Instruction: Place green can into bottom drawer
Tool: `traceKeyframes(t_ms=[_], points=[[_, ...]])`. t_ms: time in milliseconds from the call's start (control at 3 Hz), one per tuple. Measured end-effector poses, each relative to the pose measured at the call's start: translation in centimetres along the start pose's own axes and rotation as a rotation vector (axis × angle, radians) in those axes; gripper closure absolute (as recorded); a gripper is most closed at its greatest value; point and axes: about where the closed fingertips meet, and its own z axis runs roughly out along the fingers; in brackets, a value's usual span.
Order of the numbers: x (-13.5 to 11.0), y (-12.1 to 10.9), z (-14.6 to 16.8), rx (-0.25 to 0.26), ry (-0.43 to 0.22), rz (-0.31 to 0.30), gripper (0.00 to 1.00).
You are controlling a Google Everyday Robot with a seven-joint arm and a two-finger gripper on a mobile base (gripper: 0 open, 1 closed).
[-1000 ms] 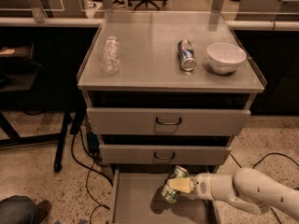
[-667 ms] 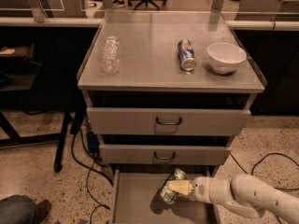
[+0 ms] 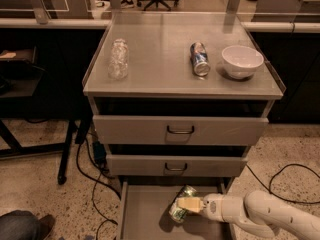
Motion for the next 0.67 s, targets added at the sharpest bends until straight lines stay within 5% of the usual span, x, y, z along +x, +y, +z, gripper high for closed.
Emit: traceKeyframes(t_ms=[667], points=[[0.7, -6.3, 5.8, 0.017, -0.046, 0.097, 1.0]])
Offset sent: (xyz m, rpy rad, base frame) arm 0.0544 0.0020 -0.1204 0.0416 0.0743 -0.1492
